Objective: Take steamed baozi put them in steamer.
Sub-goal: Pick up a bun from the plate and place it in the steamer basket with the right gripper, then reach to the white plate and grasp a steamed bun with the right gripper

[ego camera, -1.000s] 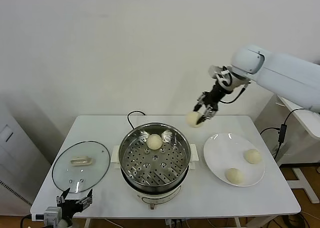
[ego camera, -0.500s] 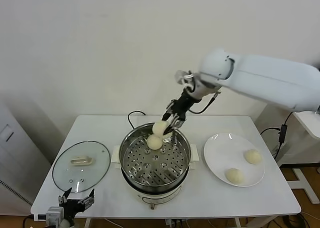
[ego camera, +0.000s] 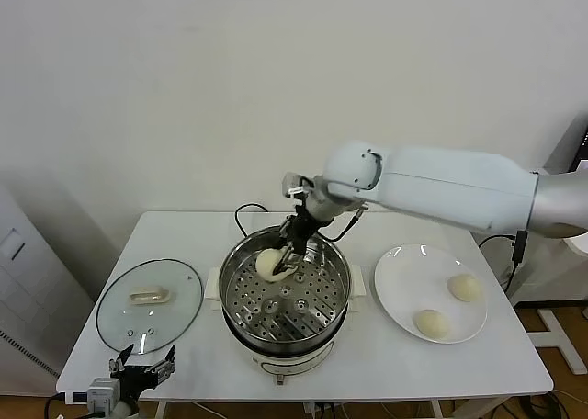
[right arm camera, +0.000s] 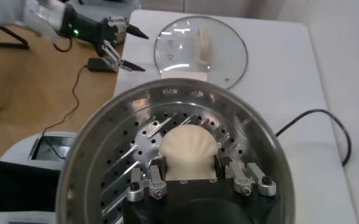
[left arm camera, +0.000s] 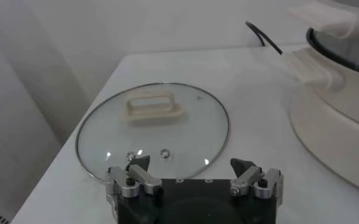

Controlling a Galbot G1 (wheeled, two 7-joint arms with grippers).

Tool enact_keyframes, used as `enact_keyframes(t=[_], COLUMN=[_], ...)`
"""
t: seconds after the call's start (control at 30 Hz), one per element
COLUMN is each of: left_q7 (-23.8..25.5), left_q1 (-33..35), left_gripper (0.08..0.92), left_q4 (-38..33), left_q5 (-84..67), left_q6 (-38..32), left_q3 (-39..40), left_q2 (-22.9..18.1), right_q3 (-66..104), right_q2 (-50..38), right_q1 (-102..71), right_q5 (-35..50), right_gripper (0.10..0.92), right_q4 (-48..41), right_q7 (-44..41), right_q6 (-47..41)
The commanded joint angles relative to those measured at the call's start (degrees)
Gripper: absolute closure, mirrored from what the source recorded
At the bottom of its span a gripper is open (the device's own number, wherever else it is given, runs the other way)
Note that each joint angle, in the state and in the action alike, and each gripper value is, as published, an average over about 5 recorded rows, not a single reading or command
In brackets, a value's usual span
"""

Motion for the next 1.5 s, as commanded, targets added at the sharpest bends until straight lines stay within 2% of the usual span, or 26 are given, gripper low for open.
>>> enact_keyframes(t=[0.03,0.73,0.83,1.0,1.17,1.5], left_q7=[0.0,0.03,0.03,0.03,0.03,0.05], left_q1=[-0.06,-0.43,-0.48,-0.34,-0.18,0.39], left_gripper=[0.177,0.177,0.177,0.177,0.177,0.177], left_q4=[0.24,0.72,0.73,0.68,0.5,-0.49], left_q5=[-0.04,-0.14,-0.14,-0.14,-0.13,-0.67], left_q6=[-0.1,-0.1,-0.11,-0.12,-0.19,-0.51], left_q3=[0.0,0.15,0.16,0.13,0.05,-0.38], left_q2=[0.0,-0.03,-0.02,0.01,0.07,0.9], right_q3=[0.79,1.29,1.29,2.0,2.42,-2.4], right_q2=[2.9,6.06,6.16,5.93,3.03,-9.58], right_q1=[-4.16,-8.14,-8.14,-7.25,-3.15,11.18], right_q5=[-0.19,-1.83,-2.37,-2.51,-4.54,-13.99], right_gripper=[0.525,0.519,0.471,0.3,0.21,0.203], right_q4=[-0.03,-1.97,-2.11,-2.37,-2.13,-1.99], right_q7=[5.67,8.58,8.58,8.01,2.09,-17.86], right_q6=[-2.29,-3.87,-3.74,-3.31,-2.0,8.59])
